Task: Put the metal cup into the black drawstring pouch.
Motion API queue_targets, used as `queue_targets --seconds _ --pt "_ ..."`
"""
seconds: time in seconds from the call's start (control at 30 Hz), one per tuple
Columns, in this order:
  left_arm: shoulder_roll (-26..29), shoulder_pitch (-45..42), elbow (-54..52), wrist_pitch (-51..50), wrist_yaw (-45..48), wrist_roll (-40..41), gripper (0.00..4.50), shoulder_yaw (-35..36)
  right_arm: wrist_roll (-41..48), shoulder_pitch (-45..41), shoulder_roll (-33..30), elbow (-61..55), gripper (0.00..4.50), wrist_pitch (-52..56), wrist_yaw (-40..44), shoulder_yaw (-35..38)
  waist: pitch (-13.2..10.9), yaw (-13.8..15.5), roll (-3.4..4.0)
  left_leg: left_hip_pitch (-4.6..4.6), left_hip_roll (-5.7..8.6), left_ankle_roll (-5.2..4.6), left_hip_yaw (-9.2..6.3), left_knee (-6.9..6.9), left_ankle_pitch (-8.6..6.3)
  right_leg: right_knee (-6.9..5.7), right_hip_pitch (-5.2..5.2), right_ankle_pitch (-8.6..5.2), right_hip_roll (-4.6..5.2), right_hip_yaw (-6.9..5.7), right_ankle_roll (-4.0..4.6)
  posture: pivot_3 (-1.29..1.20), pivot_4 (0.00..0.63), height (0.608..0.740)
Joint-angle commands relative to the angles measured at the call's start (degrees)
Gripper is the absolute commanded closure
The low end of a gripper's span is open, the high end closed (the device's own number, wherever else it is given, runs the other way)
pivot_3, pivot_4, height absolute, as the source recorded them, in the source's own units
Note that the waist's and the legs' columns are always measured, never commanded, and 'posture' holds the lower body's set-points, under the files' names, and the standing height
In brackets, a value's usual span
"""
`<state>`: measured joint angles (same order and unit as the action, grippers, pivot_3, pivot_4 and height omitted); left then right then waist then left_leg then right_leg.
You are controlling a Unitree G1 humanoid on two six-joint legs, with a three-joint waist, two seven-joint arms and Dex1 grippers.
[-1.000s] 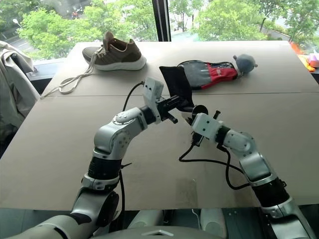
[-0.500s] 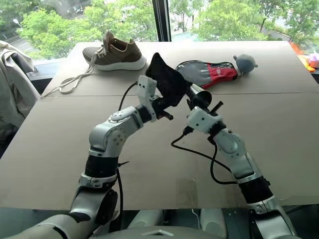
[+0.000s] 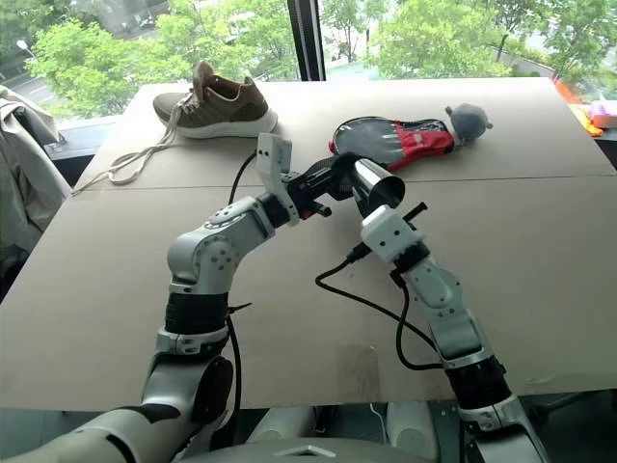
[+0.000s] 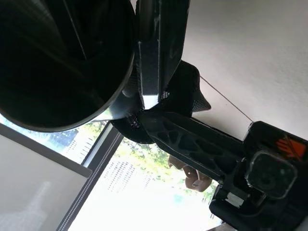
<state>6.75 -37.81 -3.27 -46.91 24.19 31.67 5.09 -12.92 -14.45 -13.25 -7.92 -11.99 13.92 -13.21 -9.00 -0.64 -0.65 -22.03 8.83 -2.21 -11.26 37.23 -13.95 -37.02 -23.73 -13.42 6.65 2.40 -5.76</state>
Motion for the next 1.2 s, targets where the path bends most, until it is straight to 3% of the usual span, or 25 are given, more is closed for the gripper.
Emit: queue_targets --seconds 0.03,0.43,0.53,0.77,0.93,1.1,1.2 --pt "-0.2 -1.5 -1.3 -2.0 -0.1 3.3 4.5 1.8 -2.7 -1.2 -0.7 -0.2 4.46 -3.6 -0.5 -1.1 0.0 0.0 0.0 0.0 0.0 0.0 0.0 0.0 0.0 -0.01 0.0 0.0 0.0 0.0 0.0 0.0 0.15 0.74" --pt "-0.2 -0.5 -3.5 -3.3 1.8 6.9 4.5 0.7 -14.8 -5.6 -8.9 7.7 4.46 -8.6 -0.3 -4.3 0.0 -0.1 0.0 0.03 0.0 0.01 0.05 0.0 0.01 -0.03 0.0 0.0 0.0 0.04 0.0 0.0 0.15 0.74" --pt "0.1 0.4 -5.2 -4.0 3.1 8.0 4.5 -0.3 -6.9 -5.3 -5.1 8.4 4.46 -6.1 -0.3 -1.2 0.0 -0.2 -0.01 0.04 -0.03 0.02 0.04 -0.01 0.01 -0.03 0.01 0.0 -0.02 0.05 0.0 0.0 0.15 0.74" --pt "1.1 2.8 -8.3 -4.7 4.8 9.7 4.5 -2.1 24.5 -5.6 11.6 2.3 4.46 14.0 -1.8 12.8 0.0 -0.1 -0.01 0.04 -0.07 0.02 0.05 -0.03 0.0 -0.02 0.01 0.03 -0.04 0.11 0.05 0.0 0.15 0.74" --pt "1.6 3.0 -8.0 -4.0 4.9 9.3 4.5 -2.4 36.1 -7.2 15.1 -1.2 4.46 24.0 -3.5 17.8 0.0 -0.1 0.01 0.04 -0.06 0.02 0.0 -0.03 0.0 -0.02 0.01 0.06 -0.08 0.08 0.1 0.0 0.15 0.74" --pt "1.5 2.3 -7.4 -3.1 4.7 9.3 4.5 -2.2 5.8 -6.6 -3.9 1.8 4.46 12.5 1.9 0.8 0.0 -0.1 0.03 0.03 0.0 0.01 0.07 -0.05 0.0 0.0 -0.08 0.06 -0.07 0.08 0.09 0.0 0.15 0.74" --pt "1.4 1.8 -7.3 -2.7 4.8 9.6 4.5 -2.1 -4.9 -7.8 -10.6 4.1 4.46 8.3 1.6 -4.7 0.0 -0.3 0.02 0.03 -0.06 0.03 0.07 -0.07 0.01 -0.01 -0.11 0.05 -0.11 0.07 0.08 0.0 0.15 0.74"
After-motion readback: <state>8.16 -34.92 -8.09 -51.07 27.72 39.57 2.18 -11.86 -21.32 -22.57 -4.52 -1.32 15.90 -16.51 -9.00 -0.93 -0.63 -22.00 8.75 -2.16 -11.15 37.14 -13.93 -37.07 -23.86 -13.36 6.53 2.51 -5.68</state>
